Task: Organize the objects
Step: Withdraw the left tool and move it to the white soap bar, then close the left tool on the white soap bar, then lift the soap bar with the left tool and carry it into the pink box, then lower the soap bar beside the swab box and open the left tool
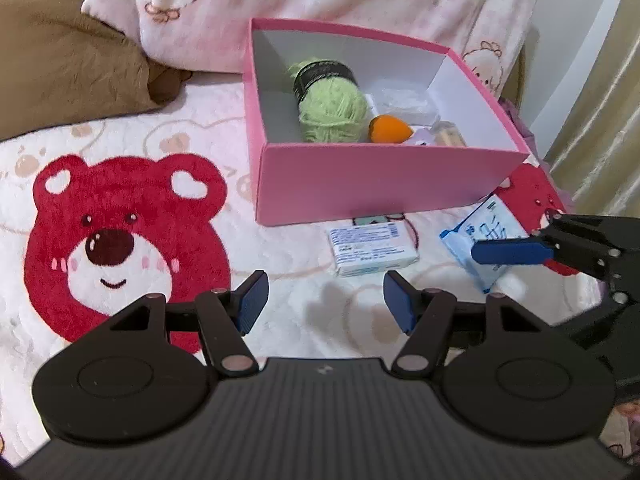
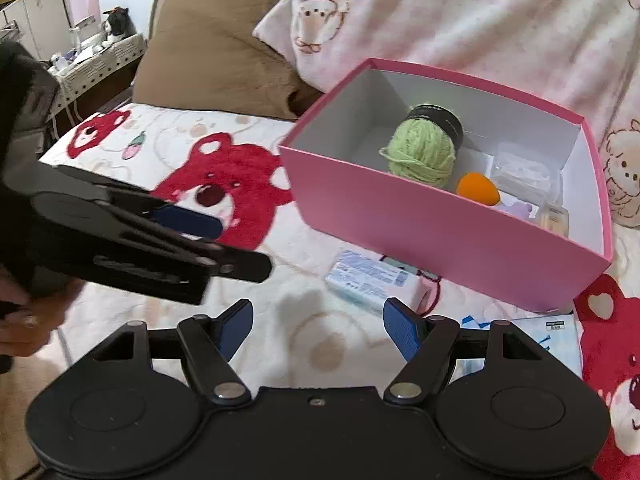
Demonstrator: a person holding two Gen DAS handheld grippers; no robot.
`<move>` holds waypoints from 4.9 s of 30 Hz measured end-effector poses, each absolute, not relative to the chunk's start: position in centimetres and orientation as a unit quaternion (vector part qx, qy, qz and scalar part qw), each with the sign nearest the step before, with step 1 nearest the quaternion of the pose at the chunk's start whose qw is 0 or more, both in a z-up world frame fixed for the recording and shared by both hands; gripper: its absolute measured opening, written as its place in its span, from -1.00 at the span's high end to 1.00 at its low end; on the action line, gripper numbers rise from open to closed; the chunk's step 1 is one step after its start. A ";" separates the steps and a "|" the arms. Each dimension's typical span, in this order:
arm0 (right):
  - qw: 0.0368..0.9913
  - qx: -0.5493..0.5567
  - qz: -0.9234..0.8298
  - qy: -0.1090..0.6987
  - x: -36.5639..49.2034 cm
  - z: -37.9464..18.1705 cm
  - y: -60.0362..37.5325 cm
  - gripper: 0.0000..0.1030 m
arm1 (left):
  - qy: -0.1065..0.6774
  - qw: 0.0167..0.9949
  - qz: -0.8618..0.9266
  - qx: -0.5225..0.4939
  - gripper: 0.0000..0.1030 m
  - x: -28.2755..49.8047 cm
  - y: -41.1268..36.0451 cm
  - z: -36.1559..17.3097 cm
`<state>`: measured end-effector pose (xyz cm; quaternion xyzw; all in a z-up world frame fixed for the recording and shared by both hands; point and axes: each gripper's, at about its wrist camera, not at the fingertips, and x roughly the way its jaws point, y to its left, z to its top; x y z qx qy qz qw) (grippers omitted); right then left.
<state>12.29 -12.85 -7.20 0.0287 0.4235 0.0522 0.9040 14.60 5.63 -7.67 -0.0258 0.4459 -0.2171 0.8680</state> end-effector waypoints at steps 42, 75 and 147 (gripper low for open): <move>0.902 0.015 -0.004 0.431 15.9 -15.5 -14.5 -0.55 | 0.457 0.845 -0.253 -0.115 0.45 18.8 1.2 -15.6; 0.915 0.049 0.071 0.393 12.3 -6.3 -13.2 -0.69 | 0.418 0.844 -0.298 -0.154 0.44 14.1 5.7 -6.8; 0.896 -0.113 -0.036 0.428 25.7 -4.4 -29.2 0.17 | 0.499 0.828 -0.198 -0.161 0.33 39.0 -12.3 -7.9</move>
